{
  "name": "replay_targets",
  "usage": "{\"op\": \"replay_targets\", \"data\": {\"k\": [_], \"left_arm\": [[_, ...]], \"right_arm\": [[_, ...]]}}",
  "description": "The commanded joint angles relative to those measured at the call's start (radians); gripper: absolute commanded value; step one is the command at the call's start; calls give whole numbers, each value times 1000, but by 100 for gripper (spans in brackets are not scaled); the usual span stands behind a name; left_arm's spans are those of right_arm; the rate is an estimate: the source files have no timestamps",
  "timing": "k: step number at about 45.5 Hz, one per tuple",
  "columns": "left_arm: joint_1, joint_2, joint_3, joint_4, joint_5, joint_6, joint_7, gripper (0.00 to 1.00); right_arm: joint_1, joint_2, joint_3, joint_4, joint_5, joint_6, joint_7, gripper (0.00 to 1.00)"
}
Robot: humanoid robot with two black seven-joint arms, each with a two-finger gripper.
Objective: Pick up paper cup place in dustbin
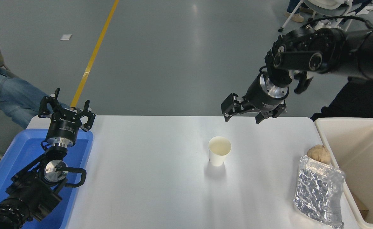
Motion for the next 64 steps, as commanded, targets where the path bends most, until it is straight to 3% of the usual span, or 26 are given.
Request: {"op": "replay_targets", "data": {"k": [1,64], "left_arm": [[0,0,0,0,0,0,0,99],[0,0,0,0,0,0,0,99]], "right_arm": [[-151,47,35,-102,-4,-41,1,100],[-515,58,74,-379,-16,-176,0,100]]}}
